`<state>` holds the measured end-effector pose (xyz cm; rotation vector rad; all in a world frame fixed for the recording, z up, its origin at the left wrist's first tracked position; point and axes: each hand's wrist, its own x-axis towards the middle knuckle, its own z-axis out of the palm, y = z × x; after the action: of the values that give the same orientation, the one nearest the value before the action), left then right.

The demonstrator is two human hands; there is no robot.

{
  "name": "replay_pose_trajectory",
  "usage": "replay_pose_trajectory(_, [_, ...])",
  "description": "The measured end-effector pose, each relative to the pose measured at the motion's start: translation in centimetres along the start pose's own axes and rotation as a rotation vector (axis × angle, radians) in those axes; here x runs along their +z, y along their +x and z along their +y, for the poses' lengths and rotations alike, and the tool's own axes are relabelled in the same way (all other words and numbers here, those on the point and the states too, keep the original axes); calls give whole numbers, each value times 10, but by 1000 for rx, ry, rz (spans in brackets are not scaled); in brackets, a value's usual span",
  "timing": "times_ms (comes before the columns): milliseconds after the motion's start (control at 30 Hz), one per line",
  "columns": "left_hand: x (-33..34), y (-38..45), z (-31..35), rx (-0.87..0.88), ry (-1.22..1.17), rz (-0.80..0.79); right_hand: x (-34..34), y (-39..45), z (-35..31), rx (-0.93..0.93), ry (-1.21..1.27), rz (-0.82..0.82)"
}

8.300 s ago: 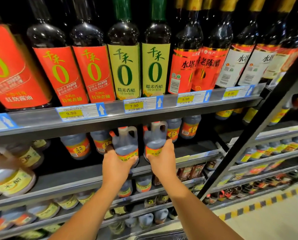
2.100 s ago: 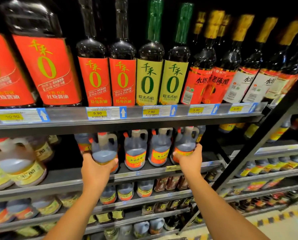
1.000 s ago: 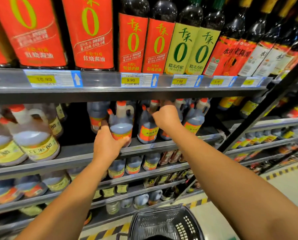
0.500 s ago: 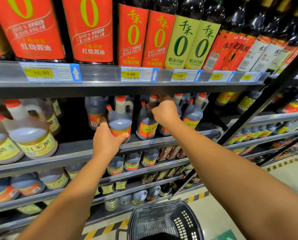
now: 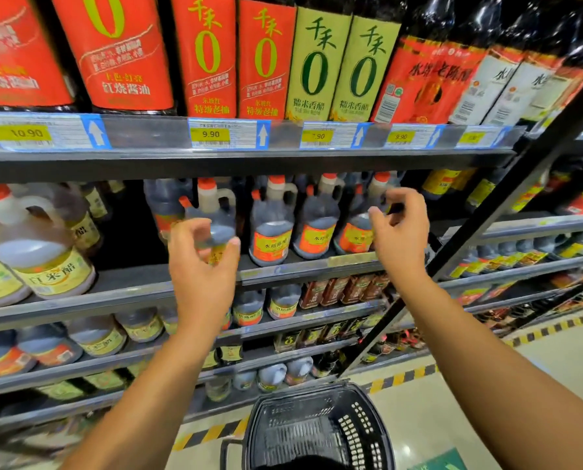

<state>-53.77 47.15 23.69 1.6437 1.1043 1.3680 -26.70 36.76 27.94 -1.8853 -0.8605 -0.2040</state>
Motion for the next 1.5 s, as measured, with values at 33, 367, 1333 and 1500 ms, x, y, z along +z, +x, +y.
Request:
replay_pose_trajectory(33, [13,-7,13,26,-15,-68,-9,11,7,39,-5,20])
replay_pose_trajectory(367, [179,14,94,-27,456,-147,3,110,38,27,-239,-443])
replay_pose_trajectory(1333, [221,57,95,-156,656,-145,-17,124,44,-4,-100,-559])
replay_pose_trajectory(1500, [207,32,109,-138,529,-68,-39,111,46,19,-73,-519])
